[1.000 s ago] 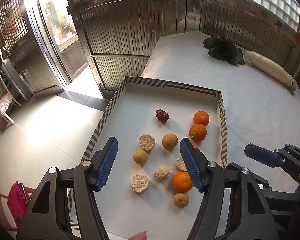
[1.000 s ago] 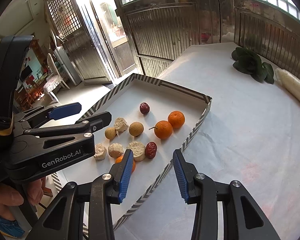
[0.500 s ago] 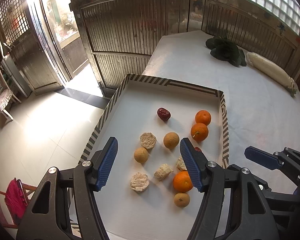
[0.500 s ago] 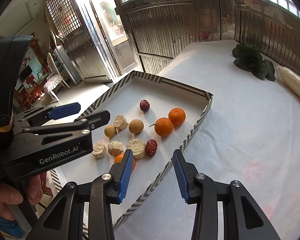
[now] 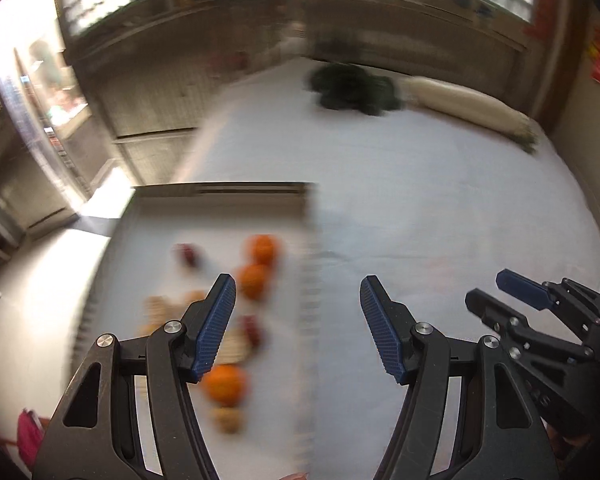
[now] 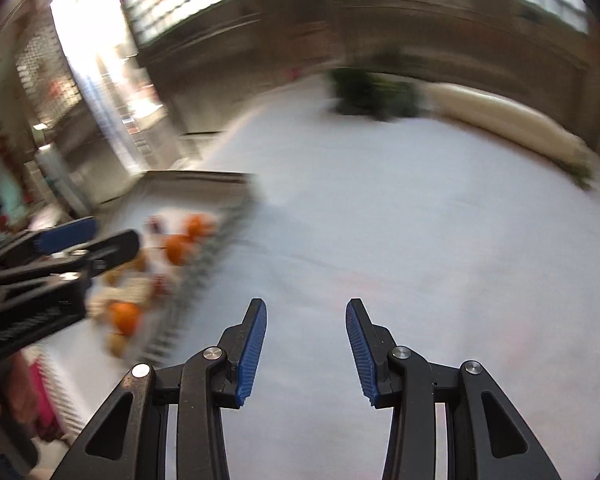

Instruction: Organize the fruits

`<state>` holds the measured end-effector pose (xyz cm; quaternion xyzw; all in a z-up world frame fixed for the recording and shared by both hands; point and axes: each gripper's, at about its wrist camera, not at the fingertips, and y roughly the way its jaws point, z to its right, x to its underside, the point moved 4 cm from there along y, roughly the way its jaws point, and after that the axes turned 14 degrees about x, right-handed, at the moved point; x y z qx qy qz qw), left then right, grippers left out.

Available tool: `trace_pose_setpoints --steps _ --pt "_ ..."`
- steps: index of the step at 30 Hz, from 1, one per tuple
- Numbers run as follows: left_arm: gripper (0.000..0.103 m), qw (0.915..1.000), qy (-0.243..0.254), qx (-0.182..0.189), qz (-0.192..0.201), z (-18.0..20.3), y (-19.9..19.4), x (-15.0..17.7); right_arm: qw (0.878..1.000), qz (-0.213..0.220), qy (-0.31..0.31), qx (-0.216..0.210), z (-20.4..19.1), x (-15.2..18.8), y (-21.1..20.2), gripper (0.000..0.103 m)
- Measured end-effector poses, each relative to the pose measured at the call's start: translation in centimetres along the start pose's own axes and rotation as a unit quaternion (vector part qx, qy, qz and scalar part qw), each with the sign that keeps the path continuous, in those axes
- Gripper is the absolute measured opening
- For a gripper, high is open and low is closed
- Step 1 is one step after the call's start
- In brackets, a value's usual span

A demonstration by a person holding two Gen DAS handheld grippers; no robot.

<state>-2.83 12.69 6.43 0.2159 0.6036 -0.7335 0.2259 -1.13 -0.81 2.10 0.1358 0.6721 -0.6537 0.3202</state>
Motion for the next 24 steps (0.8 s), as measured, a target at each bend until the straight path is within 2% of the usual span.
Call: trace_pose_setpoints --steps 4,6,11,14,19,21,24 --pt "0.065 0.9985 0.025 0.041 -0.025 5.0 3.6 0.2 0.997 -0.019 0.049 0.059 6.6 2.0 1.0 0.04" --pt "0.065 0.9973 0.043 0.048 -0.034 7.2 5.0 0.4 0.994 -0.03 0.068 0.075 9.1 2.8 1.2 0.04" --pt "0.065 0.9954 0.047 0.068 -0.049 9.4 6.3 0.5 0.989 -0.04 0.113 0.087 13.3 4.5 1.0 0.04" --pt "0.065 0.9964 0.04 0.062 -0.04 8.8 6.0 0.1 0.988 -0.042 0.121 0.083 13.8 4.9 1.2 0.04" --pt "0.065 0.9998 0.02 0.009 -0.002 4.9 3.5 -0.2 0.991 -0.033 0.116 0.064 12.6 4.0 1.5 0.04" --pt "0.065 0.9999 0.002 -0.015 -0.002 3.1 2.8 0.2 0.992 -0.029 0.111 0.054 11.7 3.4 1.7 0.04" --pt "0.065 0.9995 -0.01 -0.03 -0.004 1.6 2.4 0.8 0.994 -0.023 0.101 0.045 10.3 2.9 1.9 0.04"
